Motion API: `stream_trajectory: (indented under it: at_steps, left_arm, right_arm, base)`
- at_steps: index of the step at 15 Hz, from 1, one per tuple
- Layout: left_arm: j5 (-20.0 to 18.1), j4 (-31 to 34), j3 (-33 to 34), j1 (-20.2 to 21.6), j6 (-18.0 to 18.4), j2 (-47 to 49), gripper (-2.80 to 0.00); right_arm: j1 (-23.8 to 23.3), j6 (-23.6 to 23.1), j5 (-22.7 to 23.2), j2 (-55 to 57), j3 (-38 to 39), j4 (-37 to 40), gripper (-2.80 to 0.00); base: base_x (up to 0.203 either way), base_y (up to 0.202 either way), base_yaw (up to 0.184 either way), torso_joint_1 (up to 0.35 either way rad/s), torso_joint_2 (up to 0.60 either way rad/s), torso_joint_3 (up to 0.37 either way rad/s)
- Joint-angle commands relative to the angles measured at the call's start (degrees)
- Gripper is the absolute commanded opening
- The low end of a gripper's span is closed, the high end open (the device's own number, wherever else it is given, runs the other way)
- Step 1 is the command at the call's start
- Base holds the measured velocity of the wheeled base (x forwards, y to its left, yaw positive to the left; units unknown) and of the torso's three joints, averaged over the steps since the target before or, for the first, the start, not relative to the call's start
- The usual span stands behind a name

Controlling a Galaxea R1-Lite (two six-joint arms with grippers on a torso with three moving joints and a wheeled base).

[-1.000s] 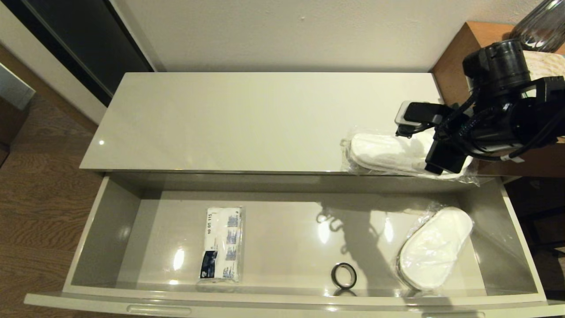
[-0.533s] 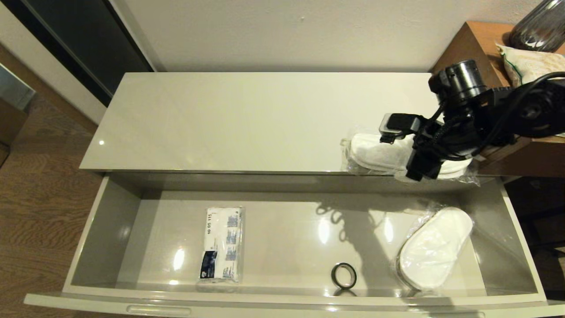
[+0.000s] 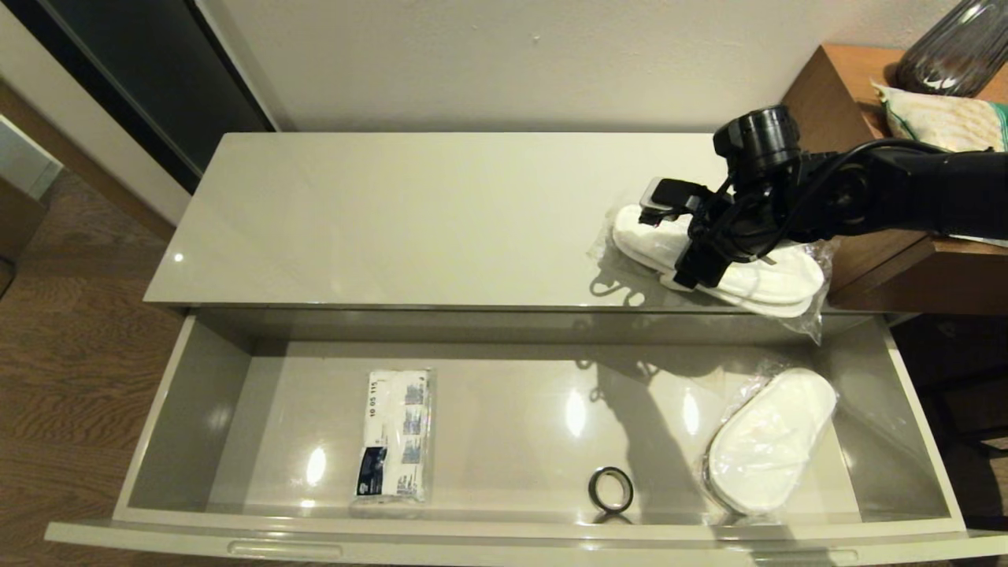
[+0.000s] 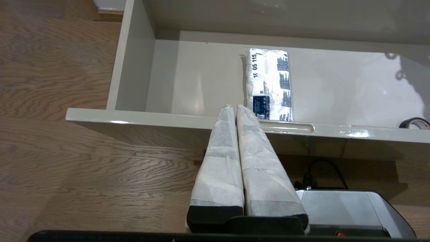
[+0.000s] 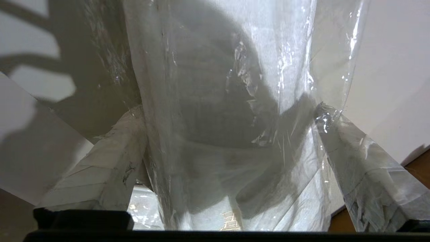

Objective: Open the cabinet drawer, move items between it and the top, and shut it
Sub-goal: Pick up the disposable slippers on the table

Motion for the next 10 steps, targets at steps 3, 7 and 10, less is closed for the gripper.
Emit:
stream_trajectory:
  at_steps: [3,7,10]
  left_arm:
    - [0.02,0.03,0.0,-0.02,-0.03,0.07,-2.8]
    - [0.02,0.03,0.0,-0.02,-0.03,0.07,-2.8]
    - [0.02,0.03,0.0,-0.02,-0.03,0.07,-2.8]
  right_arm:
    - [-0.63,1.41,0.43,-1.17,1.45,0.99,-2.8]
    - [-0.53,7.51,2.7,-8.92,4.46,12.62,-2.8]
    - [-0.33,13.97,4.26,-15.42,6.15,18.67,-2.8]
  base:
    - [0.0,0.0,0.0,0.0,0.0,0.0]
    - [0.0,0.0,0.0,0.0,0.0,0.0]
    - [0.0,0.0,0.0,0.0,0.0,0.0]
